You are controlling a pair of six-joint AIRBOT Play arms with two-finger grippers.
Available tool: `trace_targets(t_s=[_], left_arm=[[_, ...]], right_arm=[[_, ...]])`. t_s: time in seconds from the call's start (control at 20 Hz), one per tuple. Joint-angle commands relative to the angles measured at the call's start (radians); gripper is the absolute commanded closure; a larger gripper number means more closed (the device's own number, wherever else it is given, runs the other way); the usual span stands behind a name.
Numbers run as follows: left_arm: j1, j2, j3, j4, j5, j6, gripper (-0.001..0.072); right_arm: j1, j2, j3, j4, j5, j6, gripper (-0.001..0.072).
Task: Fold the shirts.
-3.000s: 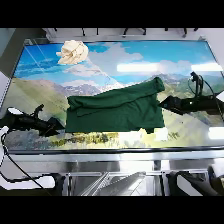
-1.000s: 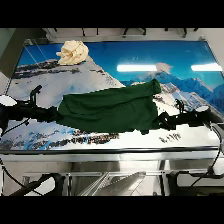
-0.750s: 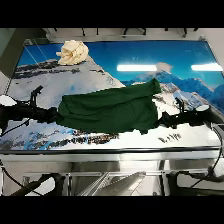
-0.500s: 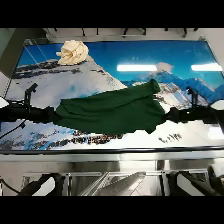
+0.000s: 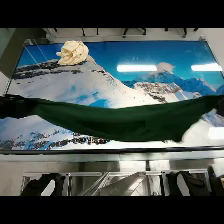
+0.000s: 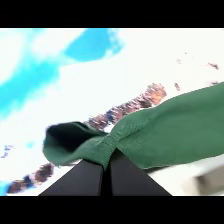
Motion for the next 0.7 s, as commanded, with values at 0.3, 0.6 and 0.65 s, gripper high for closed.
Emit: trace_targets(t_s=[0.3, 0.6, 0.65], left_arm=[[-0.557, -0.108, 0.788, 0.703, -0.223, -0.168, 0.0699], [-0.732, -0.131, 0.708, 0.923, -0.222, -0.175, 0.0699], [-0.731, -0.11, 0.613, 0.951, -0.208, -0.175, 0.0699]], right_arm=[[0.0, -0.199, 0.783, -0.15, 0.167, 0.051, 0.0689], [0.0, -0.259, 0.808, -0.181, 0.171, 0.048, 0.0689], [0.0, -0.259, 0.782, -0.199, 0.166, 0.047, 0.0689]])
